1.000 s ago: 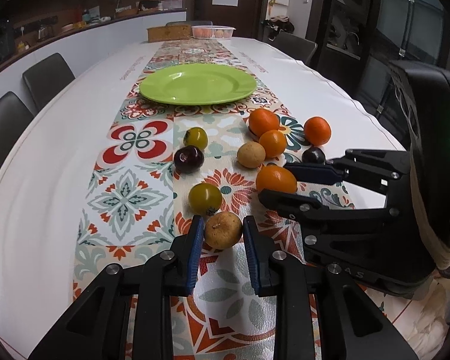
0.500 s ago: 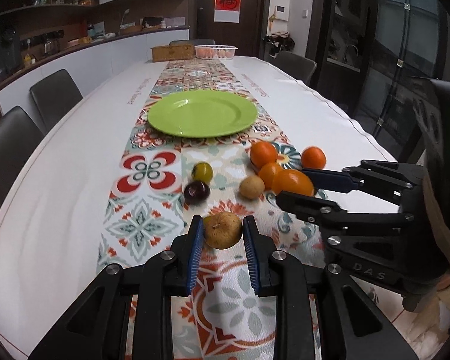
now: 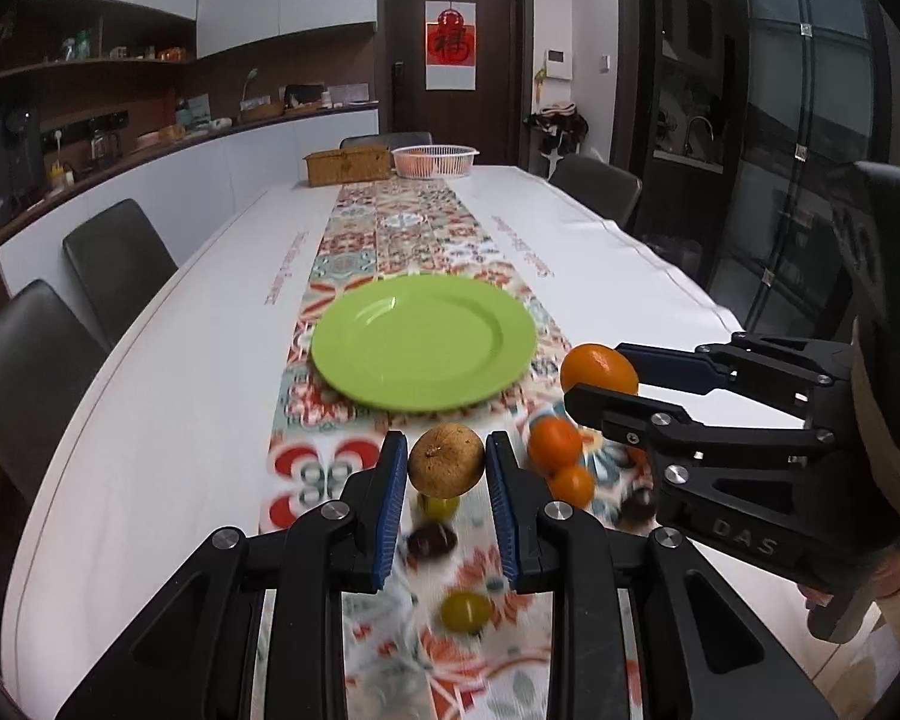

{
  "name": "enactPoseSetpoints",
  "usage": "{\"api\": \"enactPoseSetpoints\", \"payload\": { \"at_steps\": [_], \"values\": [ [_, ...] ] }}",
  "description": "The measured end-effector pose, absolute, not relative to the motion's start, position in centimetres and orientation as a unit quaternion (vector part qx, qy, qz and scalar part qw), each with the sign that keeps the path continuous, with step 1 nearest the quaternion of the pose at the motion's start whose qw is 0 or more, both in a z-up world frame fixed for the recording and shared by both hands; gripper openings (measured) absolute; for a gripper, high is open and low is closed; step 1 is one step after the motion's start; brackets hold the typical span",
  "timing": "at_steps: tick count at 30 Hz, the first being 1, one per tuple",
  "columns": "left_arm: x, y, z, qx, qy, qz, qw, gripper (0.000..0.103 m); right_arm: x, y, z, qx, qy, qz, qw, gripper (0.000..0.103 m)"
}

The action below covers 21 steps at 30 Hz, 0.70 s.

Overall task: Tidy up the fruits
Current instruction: 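Lower the brown fruit onto the green plate with the left gripper while the right gripper releases the orange there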

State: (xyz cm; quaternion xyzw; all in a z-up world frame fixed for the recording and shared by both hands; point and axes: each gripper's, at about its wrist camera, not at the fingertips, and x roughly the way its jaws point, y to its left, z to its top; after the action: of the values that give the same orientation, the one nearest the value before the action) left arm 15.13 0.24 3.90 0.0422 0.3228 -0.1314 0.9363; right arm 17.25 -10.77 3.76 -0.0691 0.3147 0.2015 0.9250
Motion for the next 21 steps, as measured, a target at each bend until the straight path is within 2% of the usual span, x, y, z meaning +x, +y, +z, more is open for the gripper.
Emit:
{"api": "enactPoseSetpoints", "payload": {
  "at_steps": [9, 21],
  "values": [
    [21.0, 0.9, 3.8, 0.031, 0.346, -0.138, 0.927, 0.027, 23.2, -11.1, 4.2, -0.059, 0.333, 0.176, 0.925, 0.035],
    [28.5, 1.3, 0.9, 0.014, 0.397, -0.132, 0.908, 0.027, 29.9, -10.7, 1.4, -0.047, 0.398, 0.177, 0.899, 0.035]
  ]
}}
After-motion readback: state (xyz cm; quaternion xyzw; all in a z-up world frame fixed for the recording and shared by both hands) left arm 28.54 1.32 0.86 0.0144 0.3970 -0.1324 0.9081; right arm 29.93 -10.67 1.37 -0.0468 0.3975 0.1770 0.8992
